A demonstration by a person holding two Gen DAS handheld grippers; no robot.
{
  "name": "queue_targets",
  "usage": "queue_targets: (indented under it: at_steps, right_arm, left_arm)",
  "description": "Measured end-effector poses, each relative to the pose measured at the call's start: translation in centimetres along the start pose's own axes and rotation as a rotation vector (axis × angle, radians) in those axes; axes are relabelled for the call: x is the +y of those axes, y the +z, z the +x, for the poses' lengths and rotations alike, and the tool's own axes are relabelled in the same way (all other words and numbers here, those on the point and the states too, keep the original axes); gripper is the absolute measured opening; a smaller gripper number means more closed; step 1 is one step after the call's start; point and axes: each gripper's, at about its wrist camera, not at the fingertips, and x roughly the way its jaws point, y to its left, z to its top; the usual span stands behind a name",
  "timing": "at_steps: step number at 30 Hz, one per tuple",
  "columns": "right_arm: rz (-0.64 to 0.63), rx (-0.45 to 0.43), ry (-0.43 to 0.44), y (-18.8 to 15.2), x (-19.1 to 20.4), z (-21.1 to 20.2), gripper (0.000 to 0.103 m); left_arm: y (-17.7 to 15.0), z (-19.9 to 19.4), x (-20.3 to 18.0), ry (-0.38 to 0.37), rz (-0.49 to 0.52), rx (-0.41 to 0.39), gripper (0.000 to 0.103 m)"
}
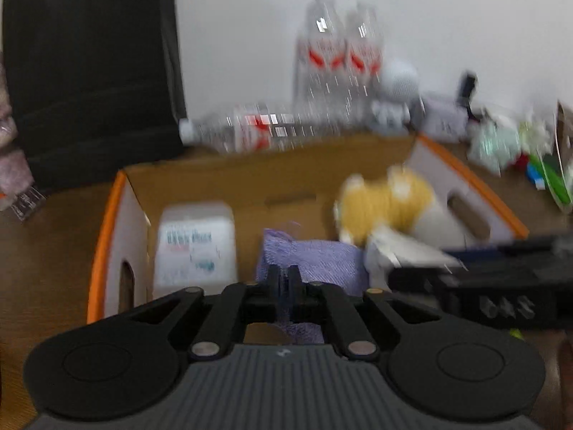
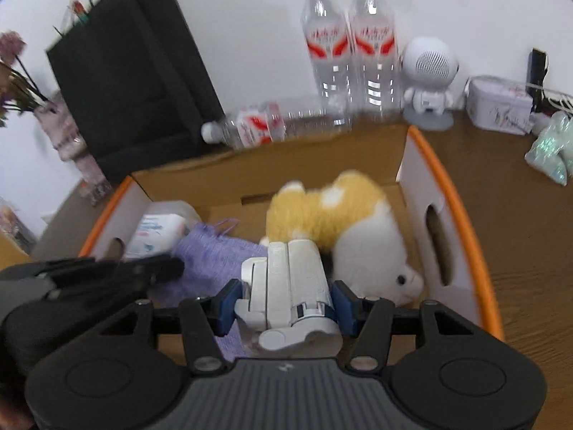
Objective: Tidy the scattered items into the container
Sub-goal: 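Lower pouch and roller into the box and open both tools, then withdraw both tools back toward the remaining items on the table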
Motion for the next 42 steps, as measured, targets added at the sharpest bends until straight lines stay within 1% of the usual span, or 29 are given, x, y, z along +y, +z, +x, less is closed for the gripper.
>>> queue_targets:
  at_steps: [1,2,3,4,5,7,8,9,10,11,13,14,16,18,20,23,24,26,27,29,31,32,34,36,37,38,40,41,42]
  right_arm:
    - [0.012,0.013,-0.01,0.0,0.1,0.6,0.054]
    - [0.023,0.027,-0.022,0.1,0.2,1.0,0.055]
    - [0.023,0.034,-0.027,0.1,0.3,1.2,0.055]
    - [0.019,0.027,-0.025,0.2,0.4,1.1,0.057]
    - [0.023,0.015,-0.024,0.3,0.3,0.8,0.064]
    - [0.029,-0.001,-0.024,0.8,0.1,-0.1,0.071]
    - [0.023,-0.002,-0.027,1.0,0.0,-0.5,0.074]
    - [0.01,0.006,-0.033,1.2,0.0,-0.8,0.074]
    - [-0.013,0.027,-0.043,1.4,0.1,-1.0,0.079]
    - [-0.041,0.049,-0.052,1.6,0.1,-1.3,0.082]
    - [-0.096,0.08,-0.076,2.1,-0.1,-2.0,0.083]
    - [-0.104,0.1,-0.086,2.3,-0.5,-2.3,0.083]
    - [-0.08,0.146,-0.088,2.9,-1.4,-2.9,0.083]
    - [-0.06,0.165,-0.08,3.1,-1.9,-3.8,0.084]
    - [-0.062,0.164,-0.076,3.0,-1.8,-4.8,0.084]
    - [-0.085,0.136,-0.067,2.4,-1.3,-6.4,0.084]
    - [-0.103,0.114,-0.07,2.1,-1.0,-7.1,0.084]
    - [-0.144,0.062,-0.083,1.4,-0.2,-8.6,0.084]
    - [-0.163,0.021,-0.08,0.8,0.2,-9.6,0.084]
    - [-0.189,-0.083,-0.061,-0.5,1.1,-12.0,0.085]
    - [-0.211,-0.18,-0.03,-2.2,1.7,-14.1,0.088]
    - [-0.225,-0.23,-0.015,-3.1,1.9,-15.0,0.089]
    - [-0.262,-0.314,-0.021,-5.1,2.3,-16.5,0.09]
    - [-0.276,-0.38,-0.047,-7.0,2.4,-17.4,0.094]
    - [-0.276,-0.413,-0.053,-8.3,2.4,-17.8,0.099]
    - [-0.274,-0.454,-0.048,-9.9,2.2,-18.1,0.103]
    - [-0.28,-0.536,-0.017,-13.4,1.4,-18.5,0.103]
    - [-0.296,-0.55,0.002,-15.1,1.0,-18.4,0.103]
    - [-0.31,-0.541,0.014,-16.6,0.6,-18.2,0.103]
  left_arm:
    - [-0.2,0.1,0.2,0.029,0.015,0.022,0.017]
    - [-0.4,0.1,0.5,0.034,0.021,0.039,0.032]
    - [-0.7,-0.2,1.0,0.021,0.021,0.046,0.044]
    - [-0.8,-0.6,1.4,0.015,0.016,0.039,0.068]
    - [-0.8,-1.2,1.7,0.015,0.01,0.02,0.081]
    - [-0.6,-2.5,2.0,0.005,0.013,-0.006,0.083]
    - [-0.3,-2.8,2.1,0.003,0.01,-0.002,0.085]
    - [0.0,-3.1,2.1,0.01,0.005,0.011,0.095]
    - [0.2,-3.3,2.2,0.033,-0.005,0.029,0.102]
    - [0.5,-3.3,2.1,0.06,-0.017,0.05,0.102]
    - [0.7,-3.3,2.4,0.088,-0.055,0.114,0.102]
    - [0.8,-3.3,2.7,0.083,-0.081,0.141,0.102]
    - [0.8,-3.6,3.3,0.066,-0.142,0.182,0.103]
    - [0.8,-3.9,3.5,0.069,-0.172,0.216,0.103]
    - [0.9,-4.5,3.4,0.085,-0.177,0.219,0.103]
    - [0.8,-6.4,2.8,0.099,-0.172,0.189,0.103]
    - [0.8,-7.1,2.6,0.115,-0.172,0.175,0.103]
    - [0.5,-8.8,2.1,0.146,-0.168,0.122,0.103]
    - [0.3,-9.9,1.7,0.163,-0.164,0.08,0.103]
    - [-0.8,-12.4,0.9,0.186,-0.155,-0.029,0.103]
    - [-2.8,-14.7,-0.2,0.187,-0.147,-0.148,0.103]
    - [-3.7,-15.5,-0.7,0.187,-0.14,-0.184,0.103]
    - [-5.7,-16.7,-1.8,0.186,-0.121,-0.23,0.103]
    - [-7.7,-17.8,-2.7,0.202,-0.126,-0.263,0.103]
    - [-9.0,-18.3,-3.0,0.207,-0.133,-0.285,0.103]
    - [-10.2,-18.7,-3.4,0.208,-0.139,-0.306,0.103]
    - [-13.1,-19.4,-3.8,0.196,-0.152,-0.35,0.103]
    - [-14.7,-19.5,-4.0,0.183,-0.163,-0.365,0.103]
    - [-16.1,-19.6,-4.2,0.167,-0.174,-0.374,0.103]
